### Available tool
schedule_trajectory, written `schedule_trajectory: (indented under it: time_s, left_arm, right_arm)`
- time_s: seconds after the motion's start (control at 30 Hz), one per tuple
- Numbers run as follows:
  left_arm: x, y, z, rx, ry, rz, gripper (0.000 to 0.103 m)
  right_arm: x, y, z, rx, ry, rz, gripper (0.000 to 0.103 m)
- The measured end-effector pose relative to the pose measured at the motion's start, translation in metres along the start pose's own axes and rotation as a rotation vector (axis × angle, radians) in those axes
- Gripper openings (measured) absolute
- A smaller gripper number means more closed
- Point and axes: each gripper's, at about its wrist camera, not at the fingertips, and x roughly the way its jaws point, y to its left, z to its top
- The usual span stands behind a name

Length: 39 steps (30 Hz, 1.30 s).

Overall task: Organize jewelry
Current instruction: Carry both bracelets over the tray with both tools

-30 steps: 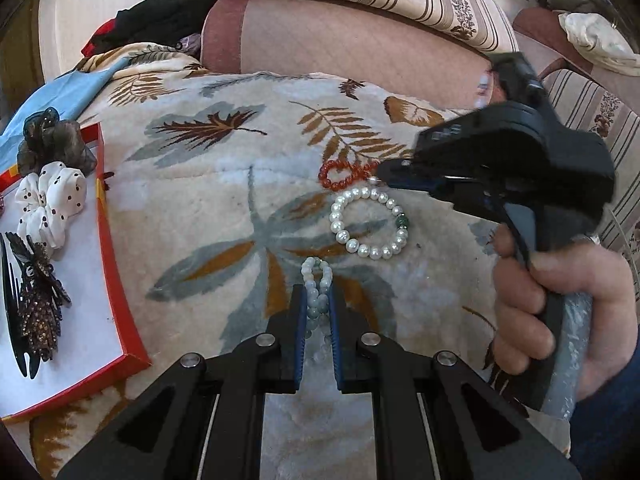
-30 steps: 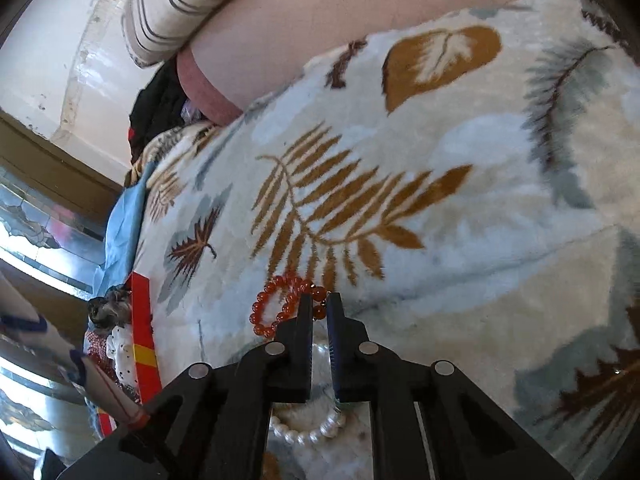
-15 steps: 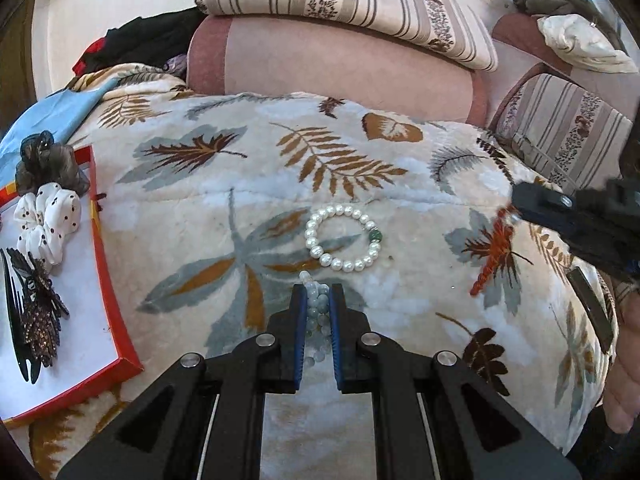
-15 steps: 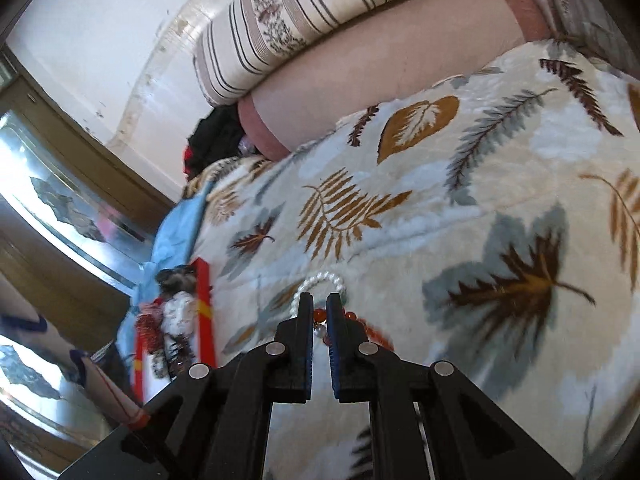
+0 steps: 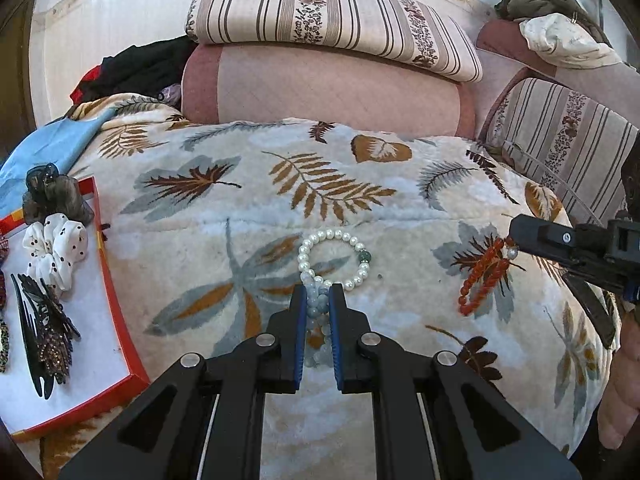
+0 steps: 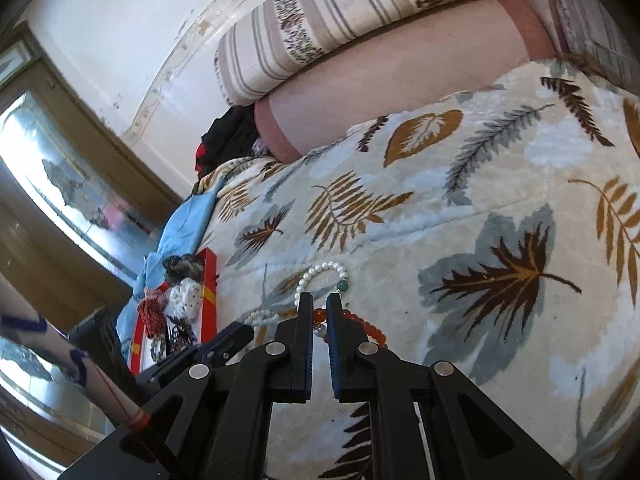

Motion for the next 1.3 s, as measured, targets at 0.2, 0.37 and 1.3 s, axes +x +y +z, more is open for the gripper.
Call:
schedule_trajectory:
  time_s: [0.2, 0.37, 1.3]
  left_arm:
    - [-0.001, -0.005, -0.001, 0.032, -0.008, 0.023, 0.011]
    - [-0.002, -0.005, -0.001, 0.042, -0.014, 0.029, 0.011]
    - [-0.034, 0.013, 0.001, 0.022, -0.067, 0.061, 0.011]
  right_arm:
    - [0.009, 0.007, -0.007, -0.031, 0.027, 0.012, 0.007]
    - [0.012, 0.012, -0.01, -0.048, 0.036, 0.015, 0.007]
    - [0.015, 0.052, -0.021, -0.087, 0.037, 0.062, 0.008]
